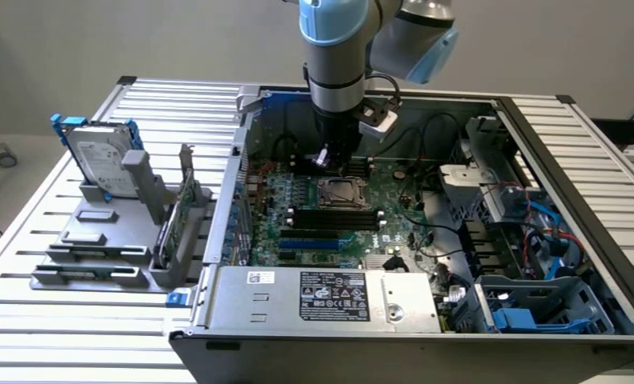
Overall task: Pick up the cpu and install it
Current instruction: 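Install the first cpu locking lever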
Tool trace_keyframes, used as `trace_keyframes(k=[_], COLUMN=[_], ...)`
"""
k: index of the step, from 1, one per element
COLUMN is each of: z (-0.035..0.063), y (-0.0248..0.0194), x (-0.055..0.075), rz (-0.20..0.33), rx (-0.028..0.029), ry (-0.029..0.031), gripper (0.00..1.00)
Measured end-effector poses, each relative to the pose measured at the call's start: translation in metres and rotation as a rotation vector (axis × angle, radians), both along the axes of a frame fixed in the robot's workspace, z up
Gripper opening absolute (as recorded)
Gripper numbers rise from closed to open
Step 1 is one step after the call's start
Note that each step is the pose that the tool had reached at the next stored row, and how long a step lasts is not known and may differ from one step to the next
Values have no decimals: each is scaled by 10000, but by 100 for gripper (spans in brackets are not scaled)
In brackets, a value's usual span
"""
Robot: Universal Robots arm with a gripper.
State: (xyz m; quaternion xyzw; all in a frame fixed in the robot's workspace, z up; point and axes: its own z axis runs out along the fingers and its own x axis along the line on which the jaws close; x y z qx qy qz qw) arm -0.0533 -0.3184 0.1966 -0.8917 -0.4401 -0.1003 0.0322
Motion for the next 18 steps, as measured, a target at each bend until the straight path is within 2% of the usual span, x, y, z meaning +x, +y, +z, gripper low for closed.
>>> trace_keyframes(k=[7, 12, 18], z=[0, 1, 2], y=[0, 0, 0], x=[0, 0, 0], rz=[0, 0, 0], rx=[-41, -98, -101], ry=[-3, -12, -15], gripper=[11, 11, 11])
